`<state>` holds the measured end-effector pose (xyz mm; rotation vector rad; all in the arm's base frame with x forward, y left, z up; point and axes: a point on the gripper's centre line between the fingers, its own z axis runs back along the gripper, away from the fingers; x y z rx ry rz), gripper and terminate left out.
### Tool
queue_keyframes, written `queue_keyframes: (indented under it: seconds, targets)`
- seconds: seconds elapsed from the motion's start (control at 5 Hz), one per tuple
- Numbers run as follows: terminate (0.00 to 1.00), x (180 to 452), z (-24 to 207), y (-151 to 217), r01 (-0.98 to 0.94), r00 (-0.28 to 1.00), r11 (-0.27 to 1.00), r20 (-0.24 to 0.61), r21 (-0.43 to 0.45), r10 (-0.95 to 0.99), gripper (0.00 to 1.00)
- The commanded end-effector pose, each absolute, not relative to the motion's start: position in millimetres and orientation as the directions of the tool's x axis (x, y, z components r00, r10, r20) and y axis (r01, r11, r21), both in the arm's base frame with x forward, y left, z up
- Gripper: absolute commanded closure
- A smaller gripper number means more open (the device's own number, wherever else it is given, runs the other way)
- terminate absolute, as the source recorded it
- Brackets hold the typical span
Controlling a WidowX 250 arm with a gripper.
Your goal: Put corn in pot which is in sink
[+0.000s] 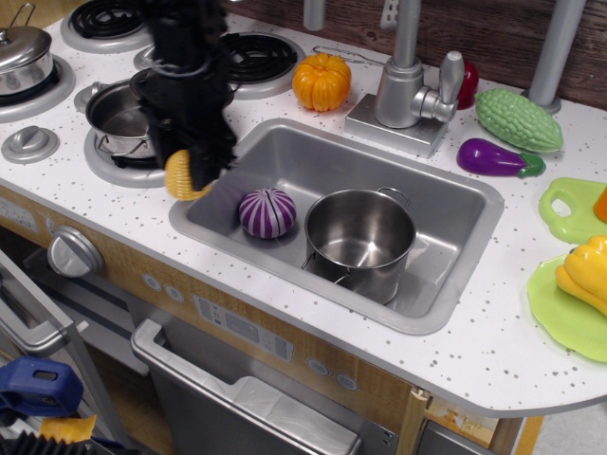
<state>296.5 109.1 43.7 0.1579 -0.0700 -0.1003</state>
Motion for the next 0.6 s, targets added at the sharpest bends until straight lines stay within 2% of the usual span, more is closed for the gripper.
queue_keyframes:
  seconds: [0.0, 0.4]
  targets:
    - [0.0, 321, 75, 77, 0.062, 0.979, 0.98, 0.182, 0.189, -0.097, 1.0]
    - [0.0, 352, 50, 20, 0.057, 0.967, 0.994, 0.24, 0.096, -0.079, 1.0]
